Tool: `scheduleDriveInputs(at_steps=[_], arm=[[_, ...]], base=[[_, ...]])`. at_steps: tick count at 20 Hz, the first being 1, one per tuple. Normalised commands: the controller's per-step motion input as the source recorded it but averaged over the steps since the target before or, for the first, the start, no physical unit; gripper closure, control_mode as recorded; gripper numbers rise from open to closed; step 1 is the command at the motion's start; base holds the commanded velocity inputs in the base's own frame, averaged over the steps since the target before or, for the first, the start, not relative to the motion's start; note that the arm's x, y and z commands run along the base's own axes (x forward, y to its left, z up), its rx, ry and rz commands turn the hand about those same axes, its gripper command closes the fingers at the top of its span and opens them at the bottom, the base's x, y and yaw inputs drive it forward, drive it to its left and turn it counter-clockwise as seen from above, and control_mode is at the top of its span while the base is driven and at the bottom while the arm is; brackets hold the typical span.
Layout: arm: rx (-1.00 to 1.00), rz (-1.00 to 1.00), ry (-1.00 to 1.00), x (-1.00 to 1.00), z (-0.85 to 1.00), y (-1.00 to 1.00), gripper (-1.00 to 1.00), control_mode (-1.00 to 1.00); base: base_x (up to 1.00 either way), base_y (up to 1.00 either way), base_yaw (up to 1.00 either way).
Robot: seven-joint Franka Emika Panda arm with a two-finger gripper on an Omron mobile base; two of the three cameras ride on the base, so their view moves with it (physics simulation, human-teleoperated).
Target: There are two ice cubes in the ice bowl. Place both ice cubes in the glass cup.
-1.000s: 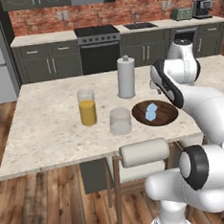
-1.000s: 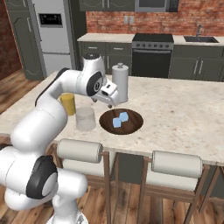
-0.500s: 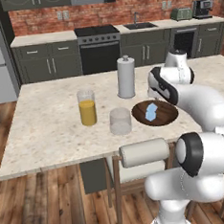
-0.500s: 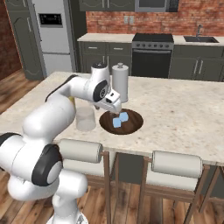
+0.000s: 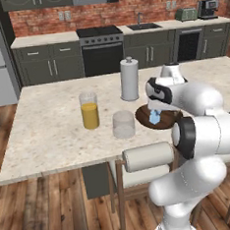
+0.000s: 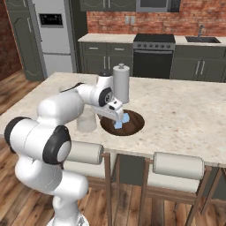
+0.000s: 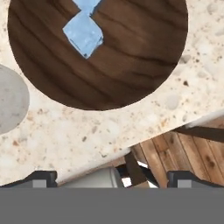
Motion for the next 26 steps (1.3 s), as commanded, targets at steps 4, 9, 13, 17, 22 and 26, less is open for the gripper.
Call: scheduleDriveInputs(at_steps=[4,9,13,17,22,26], arm=[[0.10,0.00,0.03,0.30,-0.32,0.00,-1.00,-1.00],[0.14,-0.01,0.00,0.33,-0.28,0.00,-1.00,-1.00],[0.10,0.00,0.00,0.31,-0.11,-0.01,-1.00,-1.00],[0.00,0.00,0.00,0.27,-0.12,0.00,-1.00,-1.00],[-0.02,0.00,0.00,0.35,-0.27,0.00,-1.00,-1.00],[-0.06,0.00,0.00,0.40,-0.40,0.00,-1.00,-1.00]], base=[[0.00,0.00,0.00],[0.00,0.00,0.00],[0.00,0.00,0.00],[0.00,0.00,0.00],[0.00,0.00,0.00],[0.00,0.00,0.00]])
